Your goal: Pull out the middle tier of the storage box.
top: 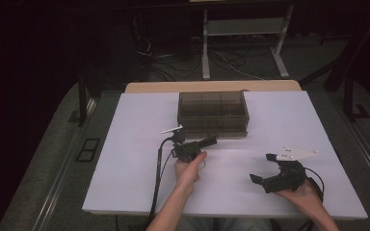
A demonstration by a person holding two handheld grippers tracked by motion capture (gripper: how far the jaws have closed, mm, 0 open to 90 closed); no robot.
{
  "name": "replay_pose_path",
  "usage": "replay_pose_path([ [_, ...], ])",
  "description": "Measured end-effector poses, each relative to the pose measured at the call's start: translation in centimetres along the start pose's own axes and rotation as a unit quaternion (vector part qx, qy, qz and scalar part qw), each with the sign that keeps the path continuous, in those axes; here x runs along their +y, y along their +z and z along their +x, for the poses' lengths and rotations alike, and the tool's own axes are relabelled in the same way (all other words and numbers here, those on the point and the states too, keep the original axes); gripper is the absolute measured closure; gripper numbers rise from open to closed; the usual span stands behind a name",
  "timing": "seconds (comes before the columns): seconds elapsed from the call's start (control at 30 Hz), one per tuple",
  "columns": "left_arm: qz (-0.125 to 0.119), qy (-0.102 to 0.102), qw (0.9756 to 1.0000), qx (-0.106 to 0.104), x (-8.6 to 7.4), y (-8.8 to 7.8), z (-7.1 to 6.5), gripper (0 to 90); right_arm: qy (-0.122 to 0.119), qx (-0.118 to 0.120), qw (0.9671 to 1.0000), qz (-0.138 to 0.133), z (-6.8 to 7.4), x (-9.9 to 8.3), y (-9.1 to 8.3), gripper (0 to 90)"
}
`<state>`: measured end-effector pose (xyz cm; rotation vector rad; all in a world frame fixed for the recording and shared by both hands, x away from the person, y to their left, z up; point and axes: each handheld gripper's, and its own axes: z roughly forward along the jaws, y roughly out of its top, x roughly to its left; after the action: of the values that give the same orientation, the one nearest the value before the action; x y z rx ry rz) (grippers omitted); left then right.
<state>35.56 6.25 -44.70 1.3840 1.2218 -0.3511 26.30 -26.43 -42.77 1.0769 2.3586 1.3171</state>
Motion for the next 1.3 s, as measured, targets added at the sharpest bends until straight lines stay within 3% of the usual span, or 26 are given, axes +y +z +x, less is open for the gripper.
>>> replay_pose_path([
  [0.13, 0.007, 0.037, 0.9990, 0.022, 0.4, -0.1, -0.8, 48.8, -0.001, 0.000, 1.0000, 0.000, 0.0, 0.0, 0.0, 0.0],
  [0.23, 0.023, 0.080, 0.9958, 0.038, 0.8, -0.1, -1.6, 43.9, 0.001, -0.001, 1.0000, 0.000, 0.0, 0.0, 0.0, 0.0],
  [0.4, 0.059, 0.159, 0.9842, 0.050, 1.4, 0.1, -3.1, 34.7, 0.001, -0.001, 1.0000, -0.001, -0.1, 0.0, 0.0, 0.0],
  [0.43, 0.065, 0.166, 0.9828, 0.048, 1.5, 0.1, -3.3, 33.8, 0.001, -0.001, 1.0000, -0.001, -0.1, 0.0, 0.0, 0.0],
  [0.6, 0.095, 0.220, 0.9689, 0.061, 2.2, 0.4, -4.7, 29.3, 0.002, -0.001, 1.0000, 0.000, 0.0, 0.0, 0.0, 0.0],
  [0.77, 0.115, 0.254, 0.9578, 0.070, 3.1, 0.5, -5.4, 25.6, 0.002, -0.001, 1.0000, -0.002, -0.1, 0.0, -0.1, 0.0],
  [0.87, 0.135, 0.274, 0.9489, 0.078, 3.7, 0.8, -5.6, 22.0, 0.002, -0.005, 1.0000, -0.002, 0.0, 0.0, -0.2, 0.0],
  [1.0, 0.142, 0.292, 0.9429, 0.076, 4.6, 0.8, -5.8, 20.8, -0.001, -0.010, 0.9999, -0.013, -0.1, 0.1, -0.4, 0.0],
  [1.1, 0.149, 0.309, 0.9361, 0.078, 5.3, 0.6, -6.3, 20.3, 0.003, -0.009, 0.9999, -0.006, -0.2, 0.0, -0.3, 0.0],
  [1.13, 0.158, 0.318, 0.9311, 0.082, 5.6, 0.5, -6.6, 20.1, 0.003, -0.009, 0.9999, -0.005, -0.2, 0.0, -0.3, 0.0],
  [1.17, 0.160, 0.324, 0.9285, 0.085, 5.7, 0.4, -6.7, 20.1, 0.000, -0.011, 0.9999, -0.007, -0.2, 0.0, -0.4, 0.0],
  [1.2, 0.165, 0.333, 0.9239, 0.090, 6.0, 0.3, -6.9, 20.2, 0.001, -0.011, 0.9999, -0.008, -0.2, 0.0, -0.4, 0.0],
  [1.27, 0.170, 0.342, 0.9196, 0.092, 6.3, 0.3, -7.1, 20.1, 0.000, -0.013, 0.9998, -0.013, -0.1, 0.1, -0.5, 0.0],
  [1.3, 0.170, 0.343, 0.9194, 0.091, 6.4, 0.3, -7.2, 20.1, 0.001, -0.014, 0.9998, -0.014, -0.1, 0.1, -0.6, 0.0],
])
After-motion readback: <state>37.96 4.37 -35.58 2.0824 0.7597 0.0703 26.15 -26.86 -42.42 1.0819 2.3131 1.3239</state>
